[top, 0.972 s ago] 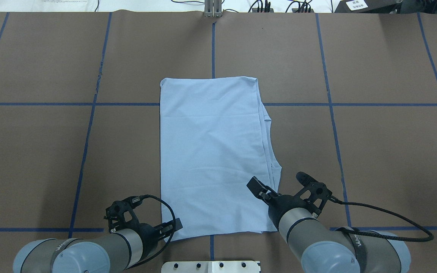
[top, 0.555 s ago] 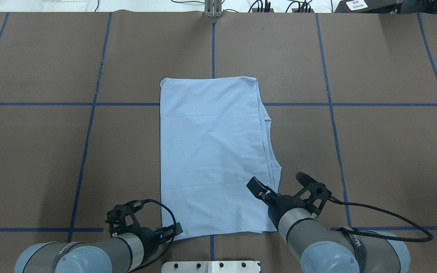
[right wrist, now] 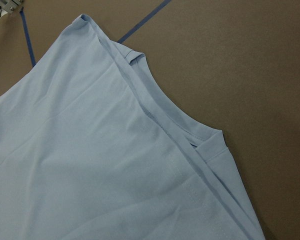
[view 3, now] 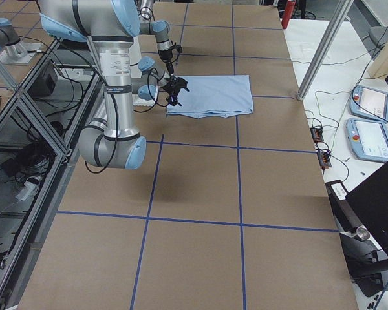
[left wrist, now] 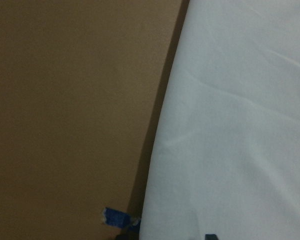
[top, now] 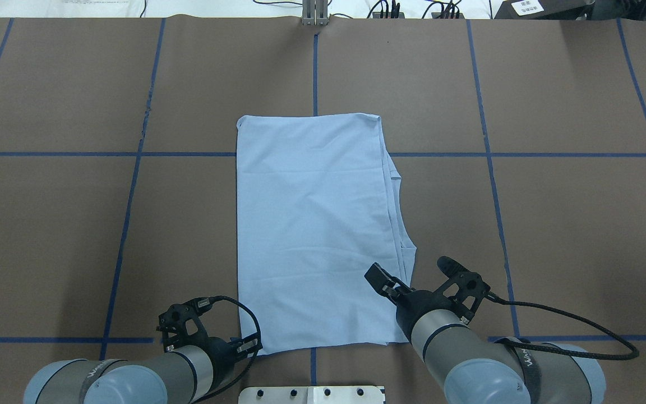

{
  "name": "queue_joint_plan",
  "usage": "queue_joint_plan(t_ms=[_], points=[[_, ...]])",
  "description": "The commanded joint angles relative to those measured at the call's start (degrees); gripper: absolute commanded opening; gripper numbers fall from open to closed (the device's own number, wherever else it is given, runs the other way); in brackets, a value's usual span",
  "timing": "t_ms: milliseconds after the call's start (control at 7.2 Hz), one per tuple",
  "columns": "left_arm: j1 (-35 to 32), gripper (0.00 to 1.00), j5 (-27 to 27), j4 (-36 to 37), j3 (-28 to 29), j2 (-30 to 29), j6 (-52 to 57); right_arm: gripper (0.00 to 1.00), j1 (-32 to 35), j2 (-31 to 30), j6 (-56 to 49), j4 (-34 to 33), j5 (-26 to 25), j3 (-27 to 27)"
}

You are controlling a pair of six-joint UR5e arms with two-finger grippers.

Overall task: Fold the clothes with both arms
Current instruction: 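Grasp the near edge of the shirt with both grippers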

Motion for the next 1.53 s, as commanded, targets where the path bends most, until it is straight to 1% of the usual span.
queue_joint_plan(t_ms=[0, 139, 416, 555, 694, 833, 972, 1111, 1388], points=[[0.0, 0.0, 0.2, 0.0, 0.0, 0.0, 0.3, 1.0, 0.0, 0.0, 0.0, 0.0, 0.0, -0.2], [0.0, 0.0, 0.2, 0.0, -0.3, 0.0, 0.4, 1.0, -0.2, 0.0, 0.4, 0.0, 0.0, -1.3], [-0.1, 0.0, 0.2, 0.0, -0.6, -0.4, 0.4, 0.94, -1.6, 0.0, 4.6, -0.9, 0.1, -1.8], [-0.1, 0.0, 0.2, 0.0, -0.6, -0.4, 0.5, 0.9, -2.6, 0.1, 7.8, -4.4, 3.0, -1.1], [-0.1, 0.0, 0.2, 0.0, -0.6, -0.4, 0.4, 0.81, -2.6, 3.9, 13.2, -11.8, 6.9, -0.4], [-0.1, 0.0, 0.2, 0.0, -0.6, -0.4, 0.5, 0.81, -3.6, 7.7, 14.4, -17.3, 7.8, -1.2], [-0.1, 0.0, 0.3, 0.0, -0.6, -0.4, 0.5, 0.82, -4.1, 8.6, 14.4, -17.7, 7.8, -1.4], [-0.1, 0.0, 0.4, 0.0, -0.6, -0.4, 0.5, 0.82, -4.4, 8.2, 14.2, -17.8, 7.9, -2.8], [-0.1, 0.0, 0.3, 0.0, -0.6, -0.4, 0.5, 0.82, -4.3, 8.1, 14.2, -17.8, 7.9, -3.9]])
